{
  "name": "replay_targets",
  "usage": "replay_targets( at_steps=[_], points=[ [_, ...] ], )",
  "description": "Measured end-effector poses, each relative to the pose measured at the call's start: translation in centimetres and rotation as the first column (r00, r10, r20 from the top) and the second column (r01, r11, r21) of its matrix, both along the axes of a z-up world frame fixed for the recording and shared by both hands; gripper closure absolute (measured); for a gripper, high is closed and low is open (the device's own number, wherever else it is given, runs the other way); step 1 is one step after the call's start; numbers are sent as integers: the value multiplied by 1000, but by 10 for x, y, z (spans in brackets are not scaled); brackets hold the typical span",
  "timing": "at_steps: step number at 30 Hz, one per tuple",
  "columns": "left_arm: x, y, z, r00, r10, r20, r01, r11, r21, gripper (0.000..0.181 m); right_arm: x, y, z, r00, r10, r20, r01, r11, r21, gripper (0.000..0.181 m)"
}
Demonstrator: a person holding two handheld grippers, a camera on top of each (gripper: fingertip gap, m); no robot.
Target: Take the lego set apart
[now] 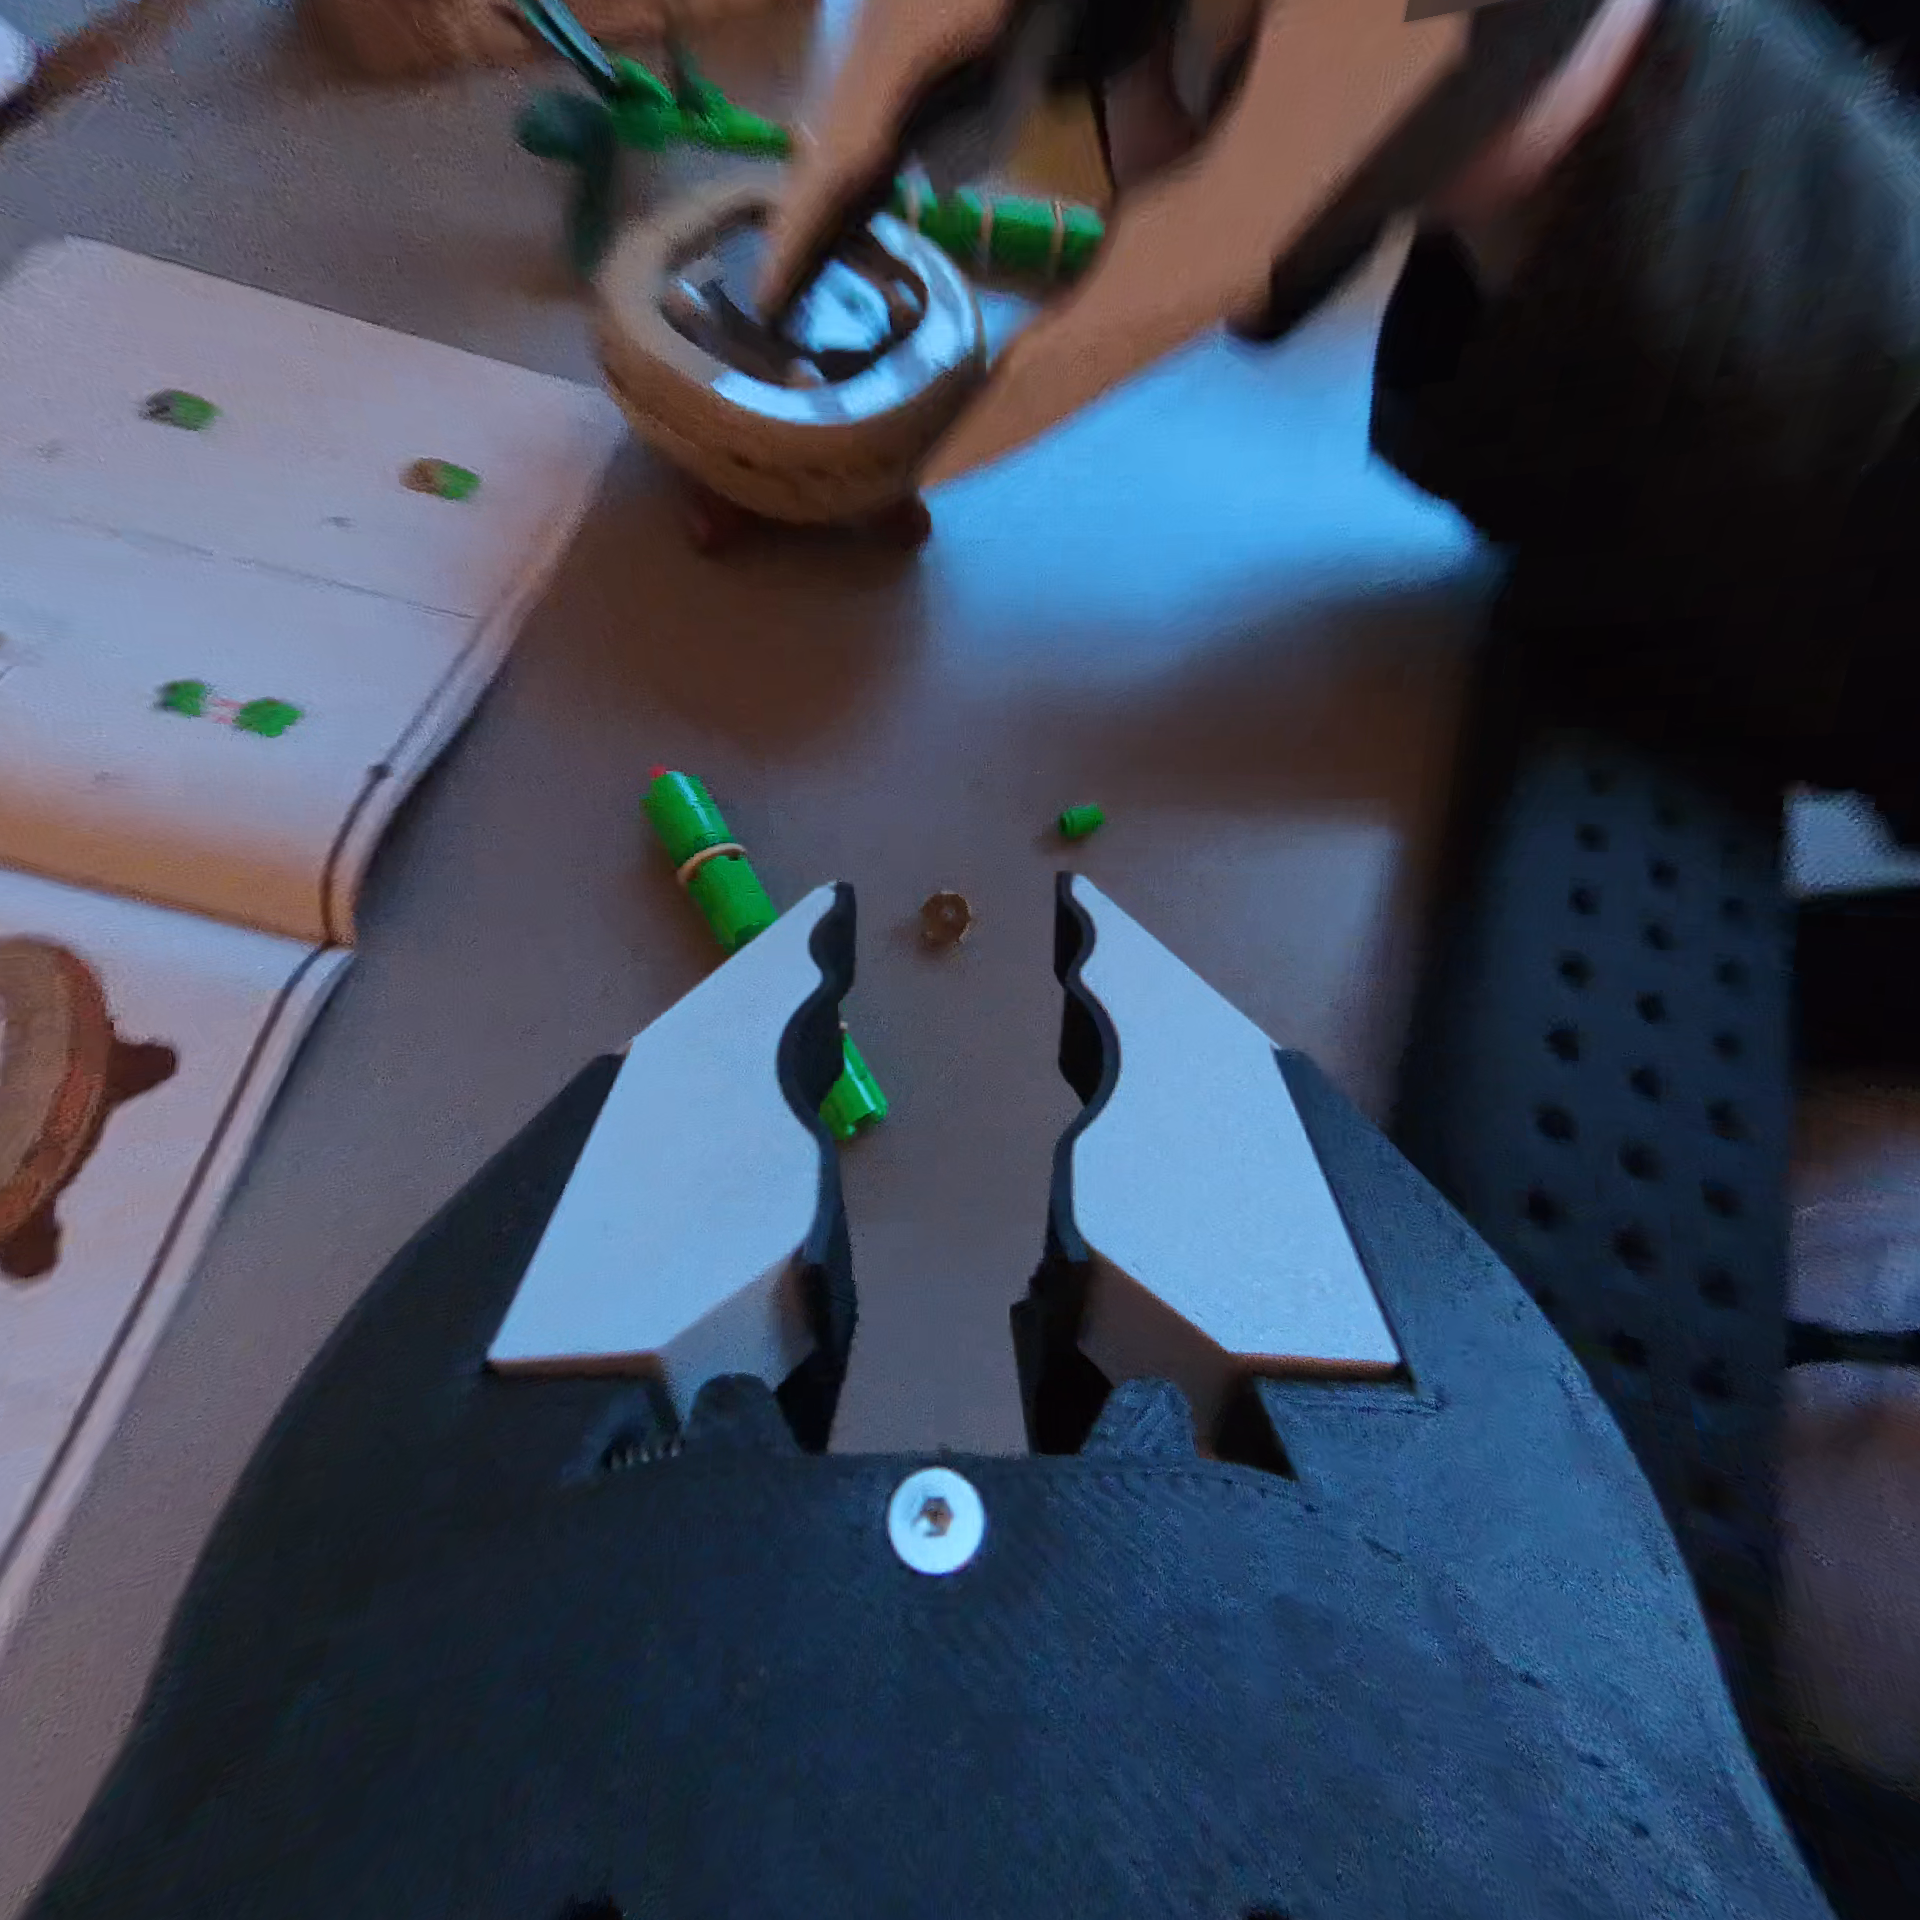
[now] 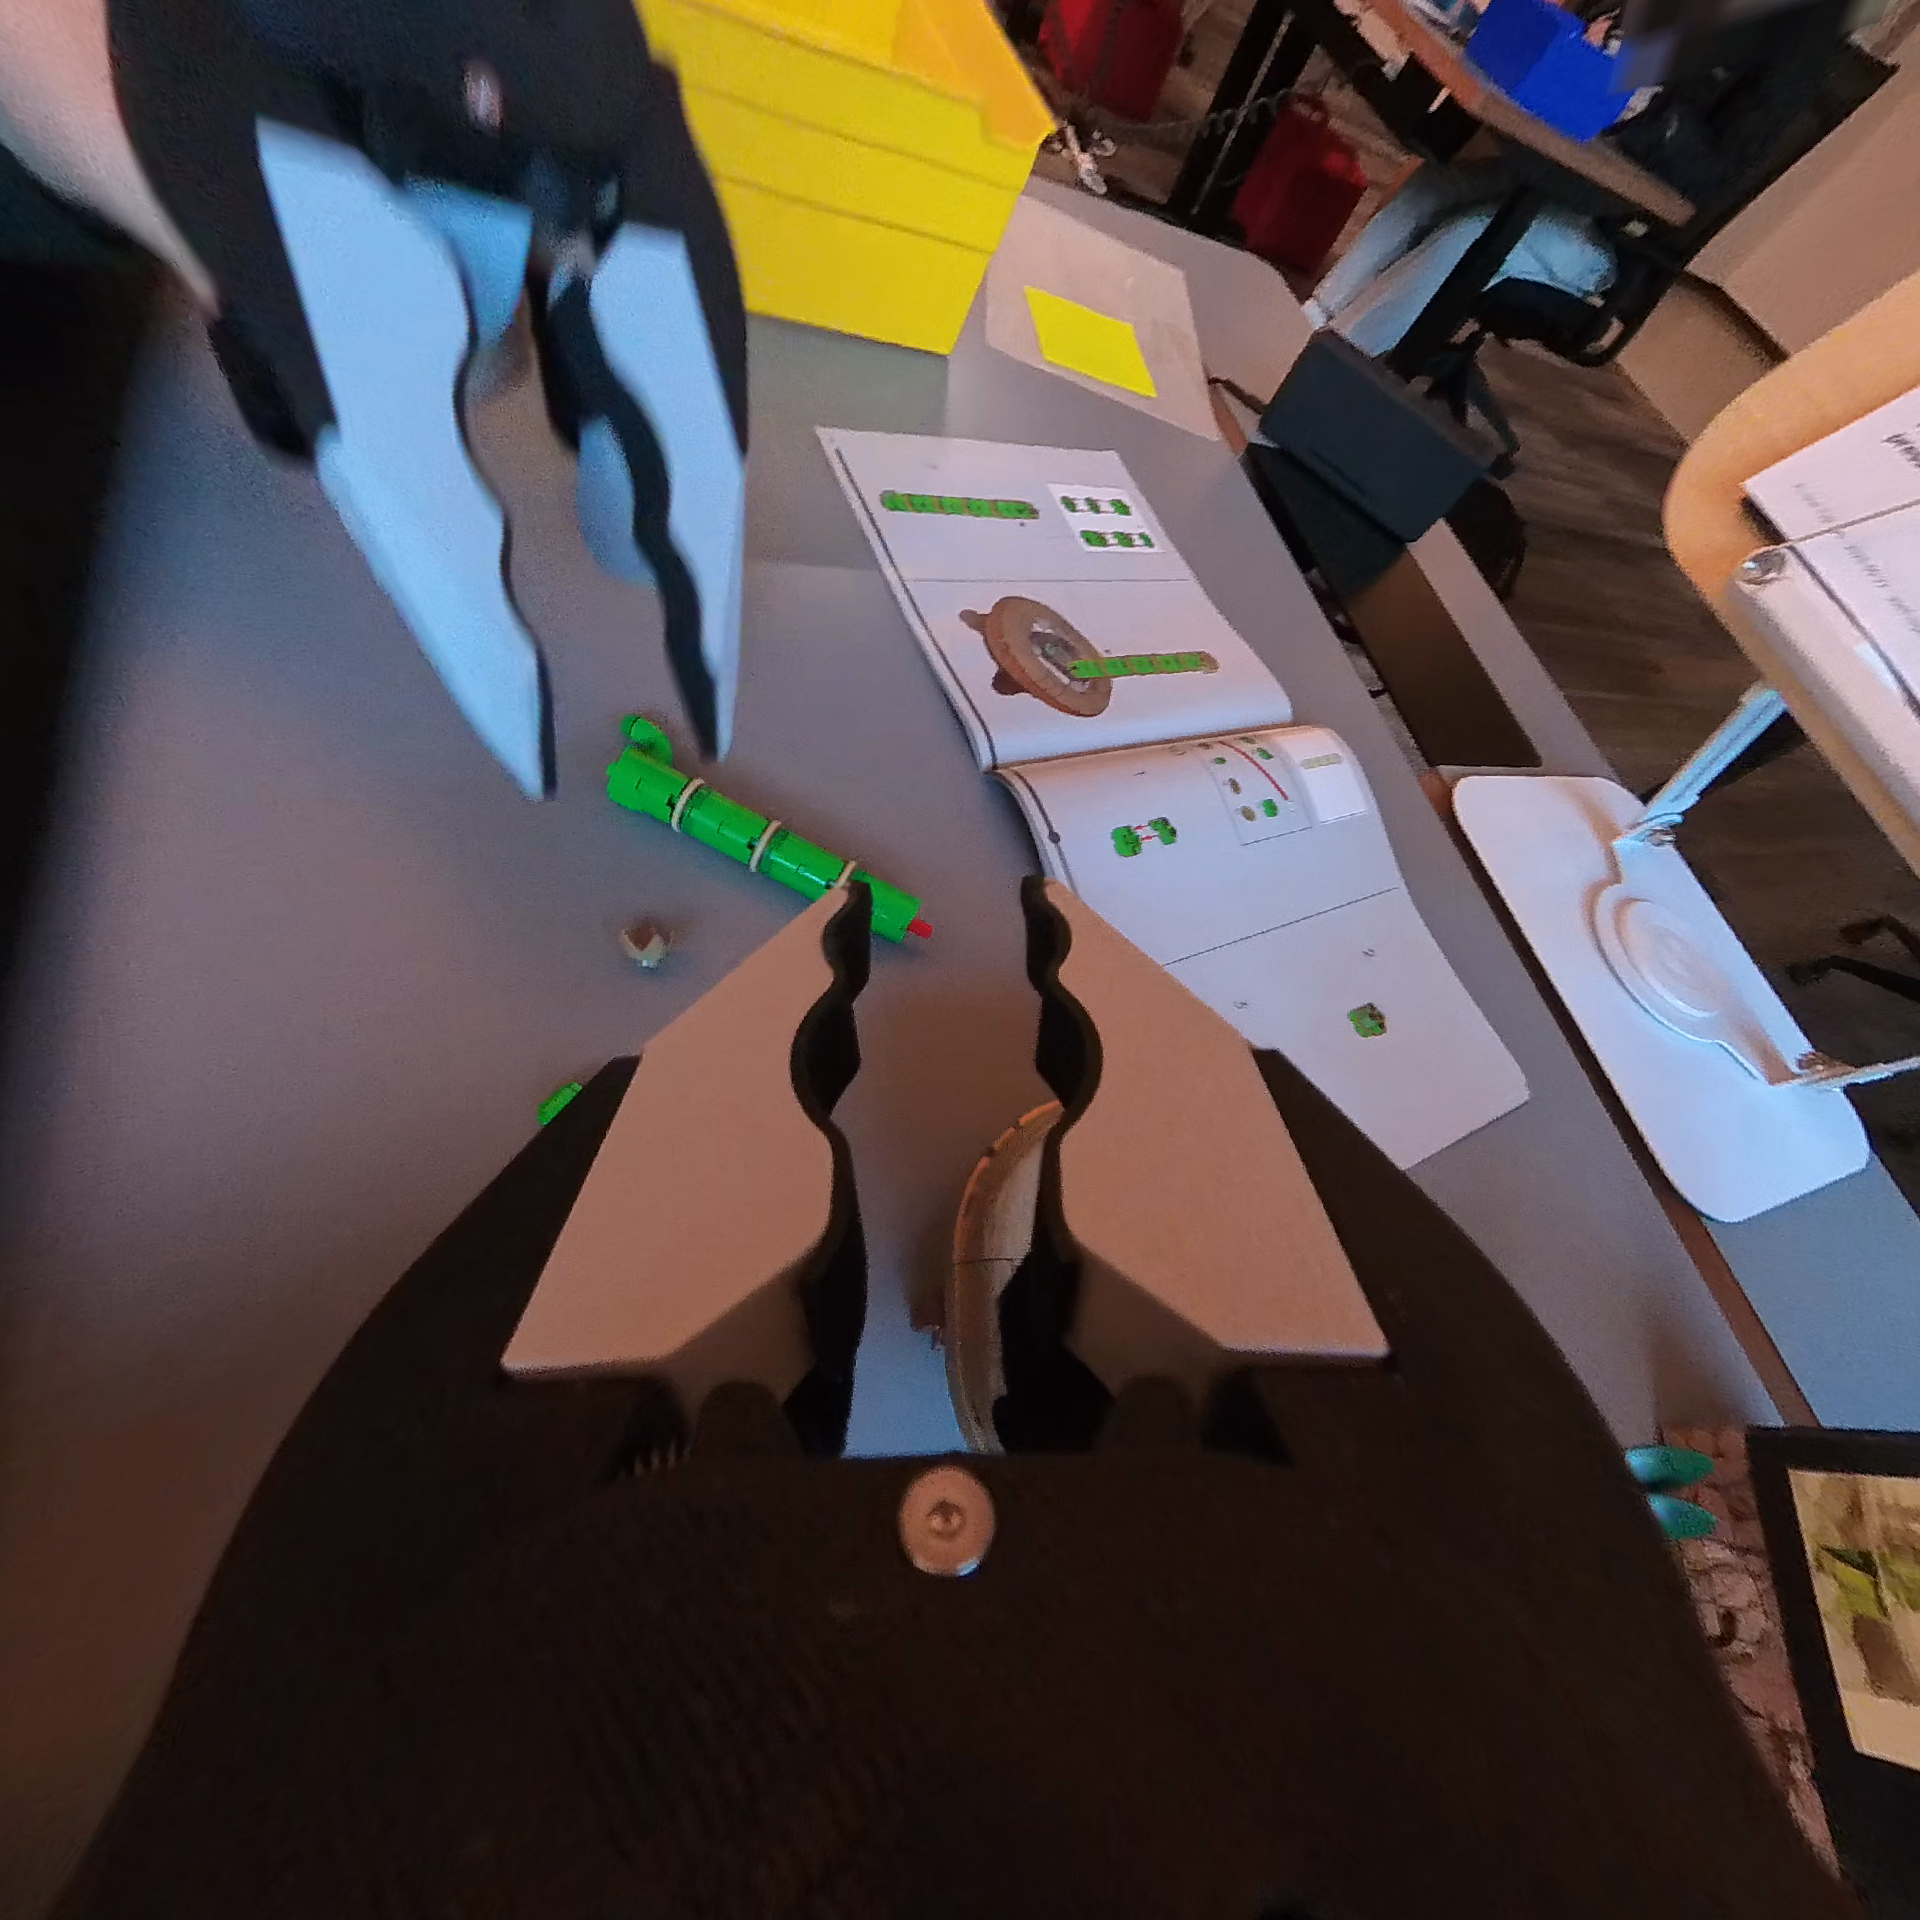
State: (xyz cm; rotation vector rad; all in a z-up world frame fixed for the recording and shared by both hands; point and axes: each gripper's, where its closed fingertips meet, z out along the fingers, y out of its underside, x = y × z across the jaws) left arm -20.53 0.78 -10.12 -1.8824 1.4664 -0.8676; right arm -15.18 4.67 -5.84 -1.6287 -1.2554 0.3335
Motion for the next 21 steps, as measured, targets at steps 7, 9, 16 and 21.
replay_targets(
  at_steps=[7,9,16,21],
  points=[
    [12,-8,-50,973,-79,-215,114,982,152,162,10,5,7,999,-40,6,40,998,51,155],
    [16,-11,-53,972,-84,-218,116,984,136,155,10,5,6,999,-45,20,44,997,57,155],
    [22,-8,-50,975,-79,-208,111,982,152,169,11,5,5,998,-46,31,45,997,58,157],
    [-33,64,53,950,287,122,-310,911,271,170,14,6,5,998,-56,40,53,996,65,157]
  ],
)
